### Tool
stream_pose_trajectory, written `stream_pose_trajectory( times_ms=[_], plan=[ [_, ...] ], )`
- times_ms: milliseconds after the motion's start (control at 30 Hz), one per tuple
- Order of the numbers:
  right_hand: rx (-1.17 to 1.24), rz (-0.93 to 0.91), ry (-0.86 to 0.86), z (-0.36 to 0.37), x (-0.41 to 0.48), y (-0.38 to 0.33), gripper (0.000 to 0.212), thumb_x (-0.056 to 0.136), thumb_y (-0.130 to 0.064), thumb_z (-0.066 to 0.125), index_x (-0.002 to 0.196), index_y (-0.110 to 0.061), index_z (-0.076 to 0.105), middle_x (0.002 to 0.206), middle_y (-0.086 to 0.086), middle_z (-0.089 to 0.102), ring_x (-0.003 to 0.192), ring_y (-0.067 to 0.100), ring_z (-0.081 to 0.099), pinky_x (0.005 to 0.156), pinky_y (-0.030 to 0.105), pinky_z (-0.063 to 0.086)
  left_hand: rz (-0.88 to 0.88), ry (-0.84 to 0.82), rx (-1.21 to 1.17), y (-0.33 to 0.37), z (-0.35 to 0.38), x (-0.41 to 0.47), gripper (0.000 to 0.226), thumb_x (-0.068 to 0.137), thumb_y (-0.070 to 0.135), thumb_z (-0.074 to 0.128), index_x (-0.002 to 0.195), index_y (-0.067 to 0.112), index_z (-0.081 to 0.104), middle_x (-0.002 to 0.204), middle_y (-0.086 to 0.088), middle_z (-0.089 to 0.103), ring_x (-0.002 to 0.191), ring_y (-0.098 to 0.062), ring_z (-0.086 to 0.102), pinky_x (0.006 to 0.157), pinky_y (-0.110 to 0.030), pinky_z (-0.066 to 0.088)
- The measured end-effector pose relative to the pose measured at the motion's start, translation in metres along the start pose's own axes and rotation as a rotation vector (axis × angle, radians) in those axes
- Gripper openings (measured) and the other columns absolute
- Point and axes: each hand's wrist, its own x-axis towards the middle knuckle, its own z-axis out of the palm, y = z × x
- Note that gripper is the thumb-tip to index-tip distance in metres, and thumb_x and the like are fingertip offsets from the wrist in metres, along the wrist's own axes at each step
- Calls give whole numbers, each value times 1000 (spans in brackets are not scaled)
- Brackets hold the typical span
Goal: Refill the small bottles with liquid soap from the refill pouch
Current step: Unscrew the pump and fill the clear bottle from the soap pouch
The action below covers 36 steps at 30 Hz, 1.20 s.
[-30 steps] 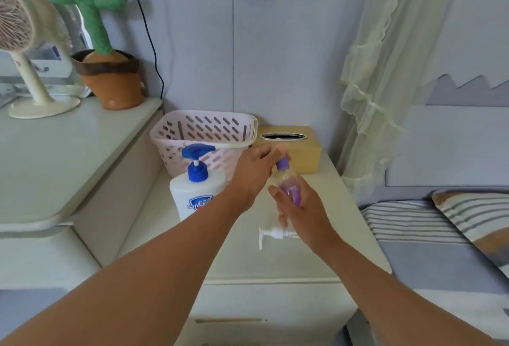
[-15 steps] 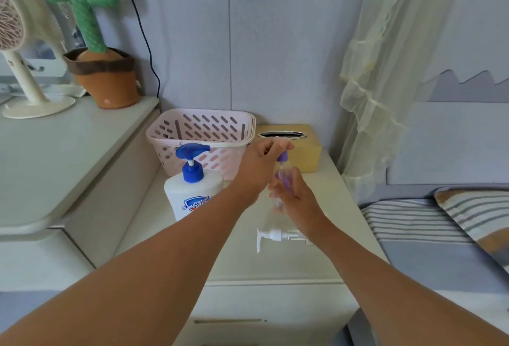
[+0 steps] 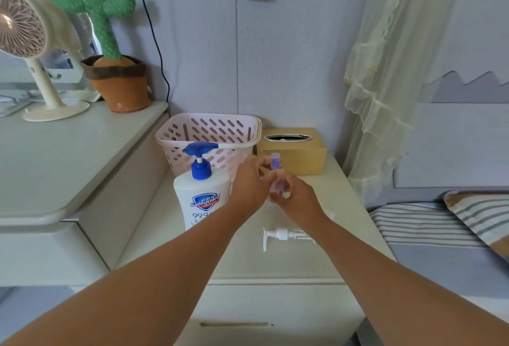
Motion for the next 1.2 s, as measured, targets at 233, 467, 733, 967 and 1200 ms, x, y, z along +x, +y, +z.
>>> stream_pose_trajectory(
  times_ms=[233,467,733,967,1200],
  plan=[
    [-65,36,-46,-4,-4,4,46,74,-29,79,111,-22,53,102,-8,65,91,9,60,67,6,38,11,26,48,4,3,2,23,89,18,65,110,10,67,90,6,54,84,-11,57,74,-17,44],
    [-111,55,33,-43,-16,14,48,80,-27,74,123,-19,54,108,-8,64,96,6,59,74,11,39,-61,106,26,-1,4,-11,38,85,31,70,119,16,60,106,2,59,92,-9,54,78,-21,43],
    [-271,192,106,-65,-26,23,15,81,-13,67,93,-22,68,94,-4,68,92,16,63,85,29,49,-48,6,85,-4,6,-48,11,86,22,68,93,16,62,81,6,60,71,-2,52,59,-9,39],
    [-471,199,63,-58,-33,26,25,81,-18,70,105,-23,63,110,1,59,103,20,56,79,25,38,-38,-416,387,-12,10,-58,39,71,31,82,105,23,65,101,9,64,96,-10,57,90,-26,44],
    [-676,233,63,-54,-25,29,28,84,-19,65,109,-24,55,100,3,66,103,25,52,78,33,45,7,-449,654,-13,16,-55,27,81,26,71,107,28,66,109,7,63,107,-17,52,94,-37,33]
  ],
)
